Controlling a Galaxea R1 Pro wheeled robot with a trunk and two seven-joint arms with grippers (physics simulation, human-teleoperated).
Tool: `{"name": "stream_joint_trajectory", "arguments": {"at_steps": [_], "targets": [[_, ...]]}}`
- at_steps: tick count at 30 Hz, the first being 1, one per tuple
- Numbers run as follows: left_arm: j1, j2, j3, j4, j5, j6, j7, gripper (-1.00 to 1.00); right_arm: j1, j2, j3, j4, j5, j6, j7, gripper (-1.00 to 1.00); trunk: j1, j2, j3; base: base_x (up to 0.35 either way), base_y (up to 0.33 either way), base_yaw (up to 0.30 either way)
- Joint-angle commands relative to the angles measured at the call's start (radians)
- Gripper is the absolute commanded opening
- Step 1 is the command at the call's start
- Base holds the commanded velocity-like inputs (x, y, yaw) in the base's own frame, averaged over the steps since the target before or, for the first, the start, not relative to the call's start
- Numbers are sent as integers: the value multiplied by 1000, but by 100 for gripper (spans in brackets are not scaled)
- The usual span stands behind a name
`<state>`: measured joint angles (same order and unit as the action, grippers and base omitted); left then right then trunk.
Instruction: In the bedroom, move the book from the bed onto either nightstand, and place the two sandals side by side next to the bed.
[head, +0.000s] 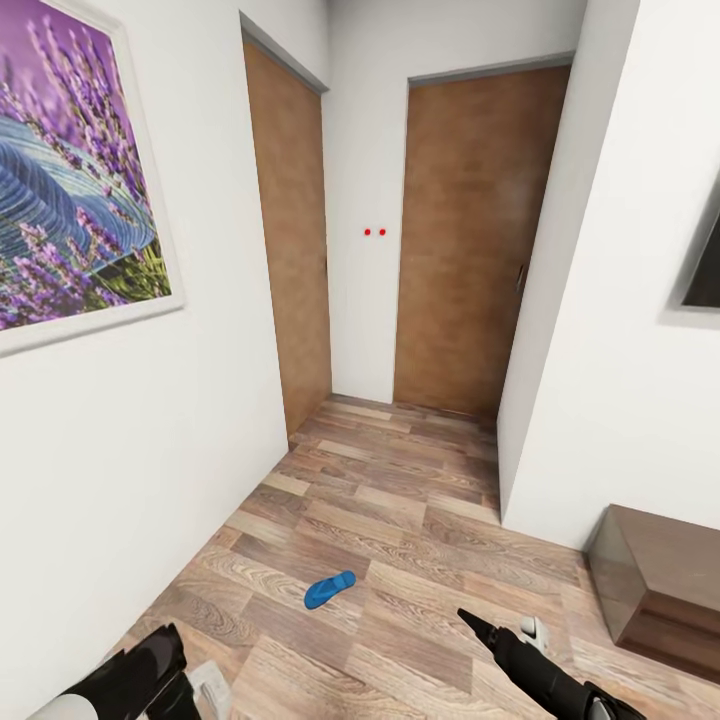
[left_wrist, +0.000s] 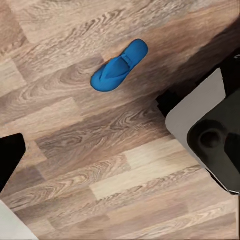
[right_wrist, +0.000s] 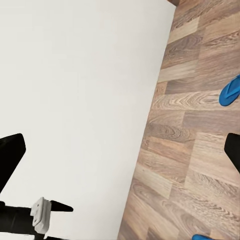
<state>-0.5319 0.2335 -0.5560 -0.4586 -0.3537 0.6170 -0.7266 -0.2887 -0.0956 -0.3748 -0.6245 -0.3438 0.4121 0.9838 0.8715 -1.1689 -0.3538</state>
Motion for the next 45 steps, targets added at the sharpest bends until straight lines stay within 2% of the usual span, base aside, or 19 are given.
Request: {"name": "stream_joint_trajectory", "arguments": {"at_steps": [1,5,8,9,16,25,38,45], "targets": [[0,1,-1,-3,-17,-18,-9,100,-1,0,-2,0,-6,8,3,100,4,-8,-4,0,0,0],[-1,1,0,-17,-39,-80,-8,100,0,-2,-5,-1,-7,5,22,100,19,-36,-17,0,0,0],[-5,2,0,-47,-43,-88,-6,100,0,-3,-7,0,-10,5,36,100,31,-57,-26,0,0,0],[-9,5,11,-112,-46,-88,10,100,-1,-2,-8,1,-9,5,48,100,35,-64,-30,0,0,0],[-11,2,73,-177,-45,-84,46,100,-1,-1,-6,-1,-7,2,51,100,62,-113,-51,0,0,0],[-11,2,94,-191,-47,-82,53,100,0,-2,-10,0,-8,4,47,100,96,-176,-80,0,0,0],[-11,13,95,-184,-49,-89,53,100,0,-4,-20,1,-14,1,42,100,146,-267,-120,0,0,0],[-11,16,92,-150,-48,-108,48,100,0,-8,-34,2,-7,7,40,100,173,-316,-142,0,0,0]]}}
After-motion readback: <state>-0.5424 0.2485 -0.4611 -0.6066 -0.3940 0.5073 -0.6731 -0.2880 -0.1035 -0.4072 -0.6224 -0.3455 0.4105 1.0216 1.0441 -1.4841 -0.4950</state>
